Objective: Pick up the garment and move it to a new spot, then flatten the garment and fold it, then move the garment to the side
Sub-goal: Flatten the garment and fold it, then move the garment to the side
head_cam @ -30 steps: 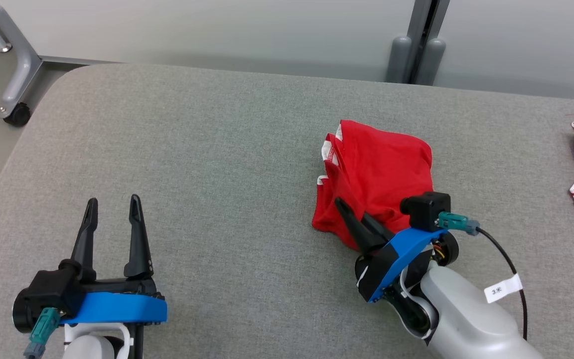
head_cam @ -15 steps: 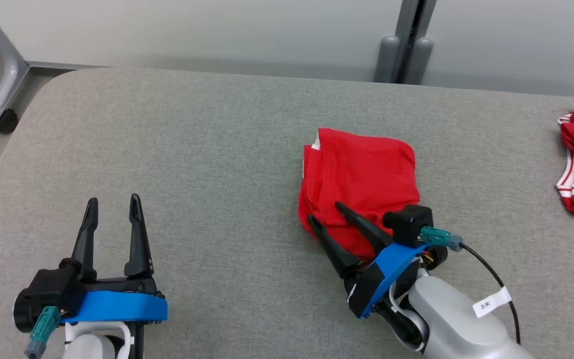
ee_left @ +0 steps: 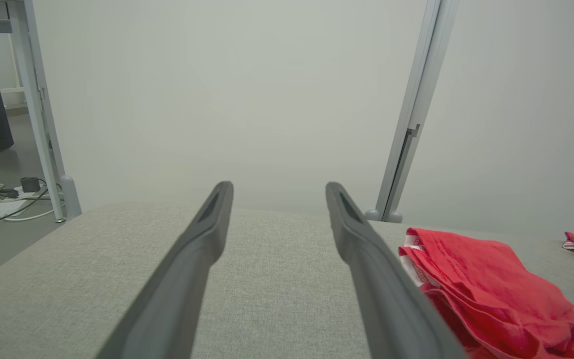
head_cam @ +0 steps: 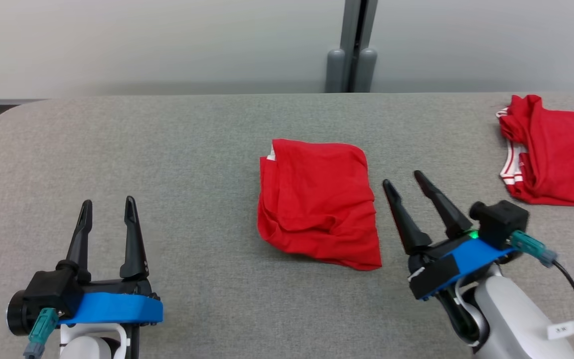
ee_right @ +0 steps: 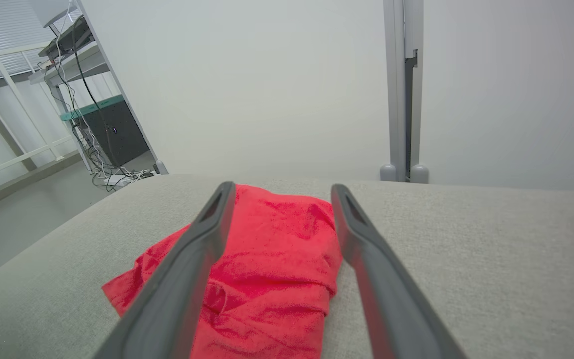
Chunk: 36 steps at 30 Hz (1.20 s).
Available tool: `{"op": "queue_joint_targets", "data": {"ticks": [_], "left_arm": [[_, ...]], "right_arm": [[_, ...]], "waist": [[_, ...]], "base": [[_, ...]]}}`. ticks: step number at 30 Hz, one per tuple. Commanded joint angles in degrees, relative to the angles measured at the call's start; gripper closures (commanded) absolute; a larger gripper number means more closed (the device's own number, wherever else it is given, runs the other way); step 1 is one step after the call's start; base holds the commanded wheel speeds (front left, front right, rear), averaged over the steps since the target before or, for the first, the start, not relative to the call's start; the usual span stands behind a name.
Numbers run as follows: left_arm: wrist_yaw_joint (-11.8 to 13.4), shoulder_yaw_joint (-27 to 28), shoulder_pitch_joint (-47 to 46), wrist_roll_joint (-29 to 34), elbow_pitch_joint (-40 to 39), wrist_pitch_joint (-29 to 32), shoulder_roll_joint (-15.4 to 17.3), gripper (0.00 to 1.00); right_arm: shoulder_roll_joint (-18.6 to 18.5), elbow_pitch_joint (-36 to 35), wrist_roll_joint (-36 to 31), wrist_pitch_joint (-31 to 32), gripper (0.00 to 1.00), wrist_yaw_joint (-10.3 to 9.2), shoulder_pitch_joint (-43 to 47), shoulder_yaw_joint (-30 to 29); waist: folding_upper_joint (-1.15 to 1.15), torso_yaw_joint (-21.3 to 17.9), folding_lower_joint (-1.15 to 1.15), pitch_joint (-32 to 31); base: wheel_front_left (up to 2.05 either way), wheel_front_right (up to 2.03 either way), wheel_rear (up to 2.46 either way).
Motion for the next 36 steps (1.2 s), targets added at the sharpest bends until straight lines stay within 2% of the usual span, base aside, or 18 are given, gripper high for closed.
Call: {"op": "queue_joint_targets", "data": {"ticks": [1, 8, 15, 25, 36], "left_arm": [[-0.01, 0.23, 0.30, 0.37, 0.25, -0.24, -0.02, 0.00], [0.14, 1.19, 1.51, 1.39, 0.86, -0.24, 0.39, 0.00], [0.70, 1.16, 3.67, 2.79, 1.73, -0.24, 0.81, 0.00], [1.03, 0.79, 6.89, 3.33, 2.22, -0.24, 1.30, 0.00], [1.46, 0.28, 7.47, 3.29, 2.54, -0.24, 1.73, 0.00]], "right_arm": [[0.12, -1.14, -1.33, -0.19, 0.00, 0.04, 2.04, -1.85], [2.07, -5.36, -5.55, -0.18, 0.00, 0.04, 8.37, -10.59], [4.00, -8.55, -9.19, -0.18, 0.00, 0.04, 13.83, -15.58], [6.83, -12.12, -12.94, 1.13, 0.00, 0.04, 19.27, -19.70], [8.31, -13.89, -15.49, 2.75, 0.00, 0.04, 20.98, -21.97]], "waist": [[0.00, -0.87, 0.00, -0.51], [0.00, -2.88, 0.00, -1.64], [0.00, -3.60, 0.00, -3.28], [0.00, -2.82, 0.00, -5.42], [0.00, -2.24, 0.00, -5.89]], "base": [[0.00, 0.00, 0.00], [0.00, 0.00, 0.00], [0.00, 0.00, 0.00], [0.00, 0.00, 0.00], [0.00, 0.00, 0.00]]}}
